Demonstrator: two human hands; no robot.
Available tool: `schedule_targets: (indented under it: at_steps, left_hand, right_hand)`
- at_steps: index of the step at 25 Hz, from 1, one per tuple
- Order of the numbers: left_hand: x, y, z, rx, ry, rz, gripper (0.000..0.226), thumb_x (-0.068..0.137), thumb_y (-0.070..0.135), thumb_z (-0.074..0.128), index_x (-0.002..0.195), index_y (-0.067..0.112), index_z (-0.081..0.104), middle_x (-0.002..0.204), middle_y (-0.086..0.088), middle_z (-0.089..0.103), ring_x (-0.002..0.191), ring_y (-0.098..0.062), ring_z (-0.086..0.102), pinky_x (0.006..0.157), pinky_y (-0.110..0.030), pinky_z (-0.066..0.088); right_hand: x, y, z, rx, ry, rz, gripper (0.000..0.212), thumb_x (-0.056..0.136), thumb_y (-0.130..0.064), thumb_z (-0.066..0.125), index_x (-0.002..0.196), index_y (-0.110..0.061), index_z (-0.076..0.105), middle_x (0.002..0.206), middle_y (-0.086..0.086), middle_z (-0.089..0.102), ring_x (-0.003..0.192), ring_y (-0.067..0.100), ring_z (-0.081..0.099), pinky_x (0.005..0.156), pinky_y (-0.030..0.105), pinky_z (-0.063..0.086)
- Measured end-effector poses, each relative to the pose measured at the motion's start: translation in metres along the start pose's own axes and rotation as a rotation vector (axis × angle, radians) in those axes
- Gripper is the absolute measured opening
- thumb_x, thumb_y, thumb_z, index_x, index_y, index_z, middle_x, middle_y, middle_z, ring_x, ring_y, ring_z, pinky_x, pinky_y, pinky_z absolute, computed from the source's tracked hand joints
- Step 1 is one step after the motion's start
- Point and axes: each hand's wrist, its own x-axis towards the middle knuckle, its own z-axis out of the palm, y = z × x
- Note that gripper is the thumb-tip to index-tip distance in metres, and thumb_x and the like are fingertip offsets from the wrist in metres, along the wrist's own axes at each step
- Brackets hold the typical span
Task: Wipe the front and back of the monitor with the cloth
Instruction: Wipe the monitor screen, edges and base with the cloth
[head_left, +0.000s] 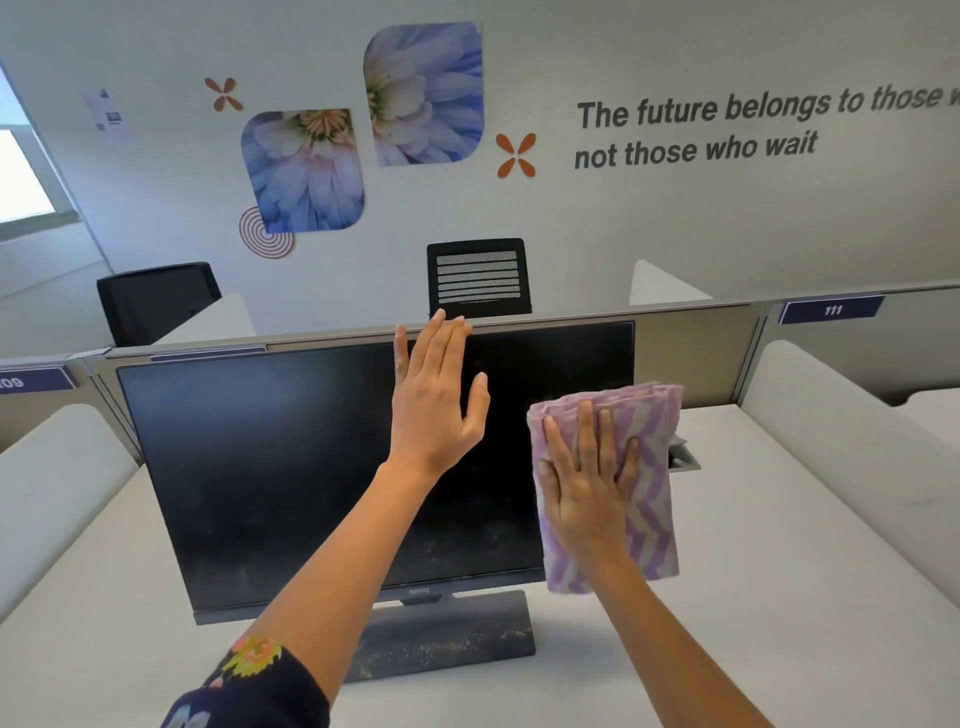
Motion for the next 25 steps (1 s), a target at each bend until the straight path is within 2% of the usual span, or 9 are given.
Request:
schedule_targets:
  at_steps: [3,6,8,11,18,21,25]
  left_hand:
    - [0.000,0.001,0.000,0.002,0.007,-0.007,0.054,0.095,0.037,0.043,0.142,0.010,0.045,0.148,-0.005,0.045,0.146,-0.019,0.027,0.121,-0.053,0.008]
    - [0.000,0.001,0.000,0.014,0.007,-0.006,0.054,0.095,0.036,0.044,0.142,0.009,0.045,0.147,-0.006,0.045,0.146,-0.019,0.026,0.122,-0.051,0.005]
    - [0.000,0.001,0.000,0.024,0.008,-0.011,0.055,0.094,0.038,0.043,0.142,0.009,0.045,0.147,-0.006,0.046,0.146,-0.020,0.026,0.122,-0.050,0.004]
    - [0.001,0.004,0.003,0.041,-0.004,-0.020,0.056,0.095,0.040,0.041,0.141,0.008,0.045,0.147,-0.006,0.046,0.146,-0.020,0.026,0.122,-0.050,0.002]
    - [0.014,0.020,0.001,0.169,-0.032,-0.014,0.056,0.095,0.042,0.037,0.137,0.009,0.051,0.144,-0.006,0.050,0.144,-0.020,0.032,0.119,-0.059,-0.003]
    - [0.020,0.037,0.010,0.122,-0.064,0.048,0.054,0.095,0.037,0.037,0.138,0.007,0.050,0.144,-0.008,0.051,0.143,-0.021,0.033,0.121,-0.054,0.002]
    - [0.020,0.047,0.022,0.046,-0.046,0.011,0.055,0.094,0.035,0.038,0.139,0.005,0.048,0.146,-0.008,0.048,0.145,-0.021,0.029,0.123,-0.046,0.000]
  right_hand:
    - [0.064,0.002,-0.018,0.054,0.071,0.123,0.061,0.103,-0.044,0.032,0.157,-0.030,0.006,0.164,0.012,0.009,0.151,0.034,0.002,0.119,0.059,0.010]
    - [0.112,-0.002,-0.032,0.100,0.142,0.188,0.054,0.104,-0.045,0.033,0.155,-0.033,0.020,0.163,0.016,0.008,0.150,0.039,0.002,0.120,0.058,0.009]
    - [0.123,-0.004,-0.033,0.129,0.170,0.234,0.050,0.103,-0.047,0.033,0.152,-0.035,0.030,0.162,0.017,0.011,0.150,0.041,0.005,0.118,0.057,0.017]
    - [0.119,-0.004,-0.029,0.128,0.174,0.275,0.050,0.103,-0.048,0.032,0.151,-0.035,0.034,0.161,0.019,0.018,0.147,0.040,0.017,0.110,0.054,0.032]
    - [0.107,-0.005,-0.027,0.188,0.204,0.335,0.051,0.102,-0.048,0.036,0.150,-0.033,0.036,0.160,0.019,0.021,0.139,0.037,0.032,0.107,0.049,0.037]
    - [0.092,-0.005,-0.021,0.221,0.210,0.363,0.052,0.102,-0.047,0.037,0.150,-0.030,0.036,0.159,0.020,0.021,0.135,0.037,0.035,0.103,0.049,0.038]
    - [0.053,-0.001,-0.009,0.234,0.141,0.392,0.052,0.103,-0.049,0.030,0.151,-0.031,0.024,0.158,0.020,0.022,0.136,0.037,0.035,0.102,0.050,0.039]
